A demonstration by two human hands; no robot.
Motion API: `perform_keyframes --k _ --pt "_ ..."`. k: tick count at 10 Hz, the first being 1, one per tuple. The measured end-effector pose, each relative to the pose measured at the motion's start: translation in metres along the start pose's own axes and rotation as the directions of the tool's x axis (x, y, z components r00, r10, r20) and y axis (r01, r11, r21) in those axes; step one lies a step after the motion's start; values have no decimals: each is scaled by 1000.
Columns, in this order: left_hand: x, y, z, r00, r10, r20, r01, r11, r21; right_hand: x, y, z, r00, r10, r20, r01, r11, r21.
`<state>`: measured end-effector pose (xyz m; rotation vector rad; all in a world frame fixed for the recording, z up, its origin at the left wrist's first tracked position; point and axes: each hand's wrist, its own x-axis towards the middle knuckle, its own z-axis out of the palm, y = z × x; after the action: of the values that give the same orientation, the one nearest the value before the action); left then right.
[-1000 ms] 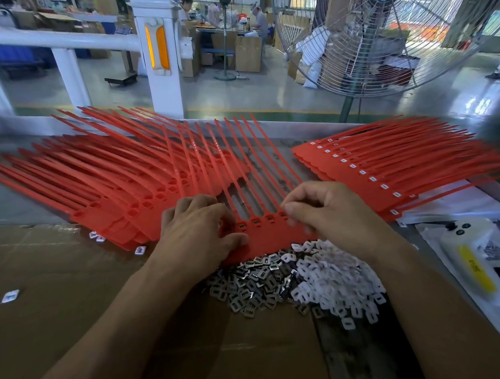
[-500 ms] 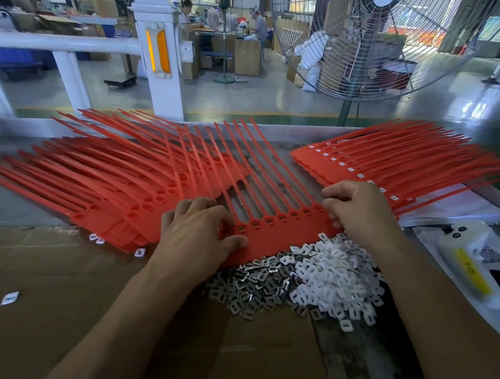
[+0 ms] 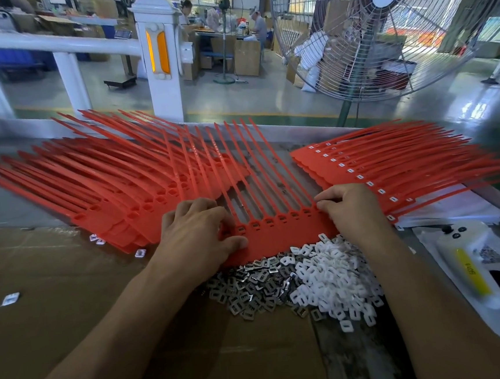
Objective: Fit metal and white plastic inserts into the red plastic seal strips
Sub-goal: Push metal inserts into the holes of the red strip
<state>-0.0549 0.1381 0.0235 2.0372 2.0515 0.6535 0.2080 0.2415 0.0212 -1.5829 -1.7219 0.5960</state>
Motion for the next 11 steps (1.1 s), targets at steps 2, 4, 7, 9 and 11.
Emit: perform_keyframes --k 2,4,7,9,11 --pt "0 0 0 1000 0 0 0 1000 1 2 3 0 1000 16 7 -16 1000 4" --pt "0 -1 0 1000 5 -1 -5 1000 -3 3 4 0 999 39 -6 -39 999 6" --pt "1 0 0 1000 6 -3 -6 1000 15 1 0 3 1000 -16 -24 16 1000 -4" --pt "0 0 0 1000 3 2 -3 1000 12 3 1 5 999 18 -37 -20 998 -56" --pt "0 -1 0 1000 3 1 -3 1000 8 3 0 6 998 21 -61 -28 994 -103"
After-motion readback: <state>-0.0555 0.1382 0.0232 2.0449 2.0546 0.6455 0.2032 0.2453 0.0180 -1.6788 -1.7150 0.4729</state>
